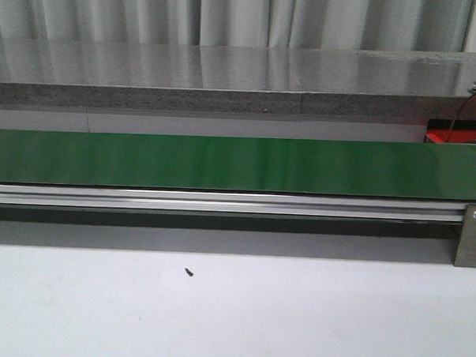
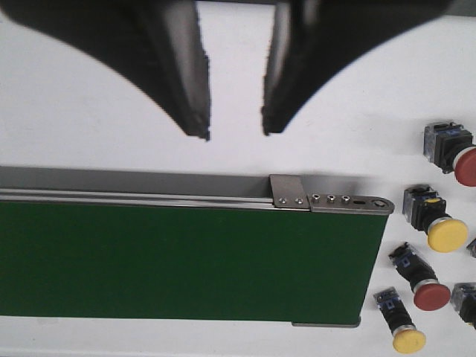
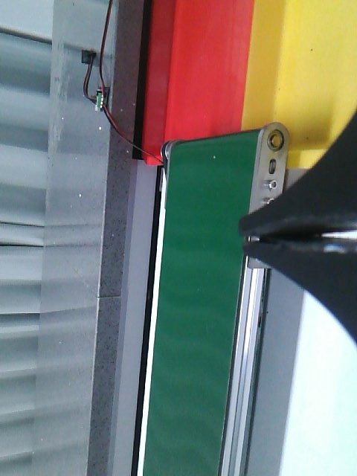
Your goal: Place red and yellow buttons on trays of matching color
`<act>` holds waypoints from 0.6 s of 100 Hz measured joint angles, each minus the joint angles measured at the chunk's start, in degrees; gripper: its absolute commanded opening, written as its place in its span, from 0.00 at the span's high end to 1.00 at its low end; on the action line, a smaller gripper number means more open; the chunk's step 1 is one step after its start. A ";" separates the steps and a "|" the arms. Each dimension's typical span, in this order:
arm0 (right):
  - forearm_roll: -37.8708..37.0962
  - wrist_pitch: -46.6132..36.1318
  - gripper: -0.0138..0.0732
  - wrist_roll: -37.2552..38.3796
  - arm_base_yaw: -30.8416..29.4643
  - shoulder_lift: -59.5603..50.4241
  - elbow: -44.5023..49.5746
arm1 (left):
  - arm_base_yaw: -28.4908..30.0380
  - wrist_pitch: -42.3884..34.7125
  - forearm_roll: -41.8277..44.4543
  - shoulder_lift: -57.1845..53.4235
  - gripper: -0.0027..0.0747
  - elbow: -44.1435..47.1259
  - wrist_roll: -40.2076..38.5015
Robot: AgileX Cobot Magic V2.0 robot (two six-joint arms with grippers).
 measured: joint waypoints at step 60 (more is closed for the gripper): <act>0.00 0.00 0.92 0.00 0.00 0.00 0.00 | 0.00 3.38 23.18 1.47 0.11 -0.52 -19.74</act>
